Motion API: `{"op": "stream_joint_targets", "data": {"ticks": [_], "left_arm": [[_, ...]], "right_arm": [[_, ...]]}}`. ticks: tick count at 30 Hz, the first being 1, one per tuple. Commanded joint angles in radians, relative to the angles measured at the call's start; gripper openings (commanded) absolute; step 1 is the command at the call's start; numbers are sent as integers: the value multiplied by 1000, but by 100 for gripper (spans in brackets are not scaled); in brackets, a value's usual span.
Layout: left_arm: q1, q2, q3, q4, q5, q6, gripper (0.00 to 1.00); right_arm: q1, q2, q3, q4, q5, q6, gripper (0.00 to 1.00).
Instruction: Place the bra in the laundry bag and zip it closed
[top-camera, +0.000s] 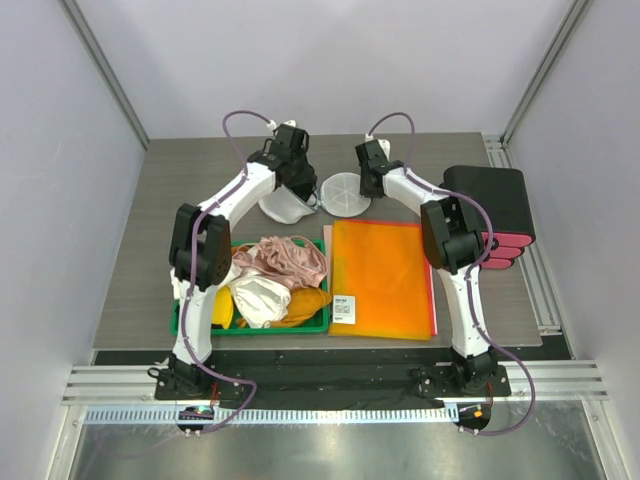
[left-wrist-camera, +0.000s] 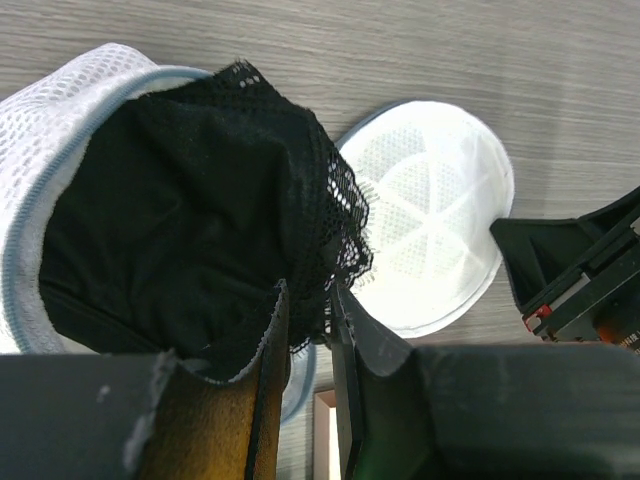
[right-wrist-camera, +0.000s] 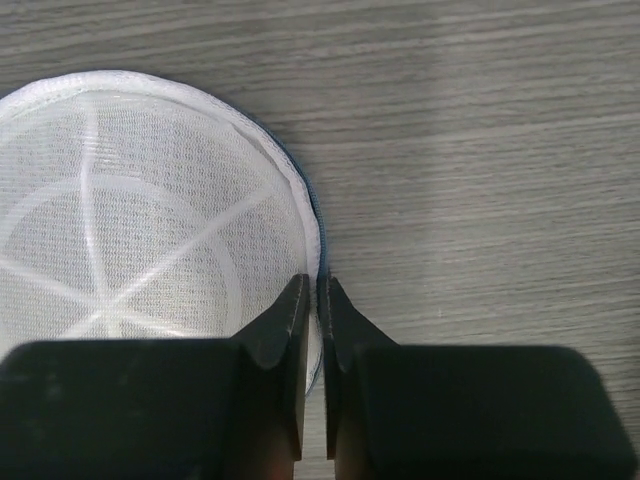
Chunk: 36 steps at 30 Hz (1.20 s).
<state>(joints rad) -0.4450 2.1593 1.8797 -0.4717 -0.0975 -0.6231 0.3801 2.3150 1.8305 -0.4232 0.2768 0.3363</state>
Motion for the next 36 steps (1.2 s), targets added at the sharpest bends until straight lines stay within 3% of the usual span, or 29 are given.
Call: {"op": "stream_joint_targets", "data": {"ticks": [1,3,20,28,32,36], "left_arm": [[-3,11,39,-15,-34,31,24],[-4,14,39,-18,-42,36,24],[6,114,114,-70,-76,19,23],[77,171,134,-30,44,-49,23],[85,243,228,-96,84,-67,22],[83,237,222,-90,93,-64,22]], "right_arm": [[26,44,42,-54,127,-28,8],[29,38,47,-51,140,-26,1],[89,-362,-94,169,75,-69,1],[131,-489,-99,221,-8,-46,1],[138,-538,-106,245,-13,-16,1],[143,-539,-80,241,-19,-28,1]]}}
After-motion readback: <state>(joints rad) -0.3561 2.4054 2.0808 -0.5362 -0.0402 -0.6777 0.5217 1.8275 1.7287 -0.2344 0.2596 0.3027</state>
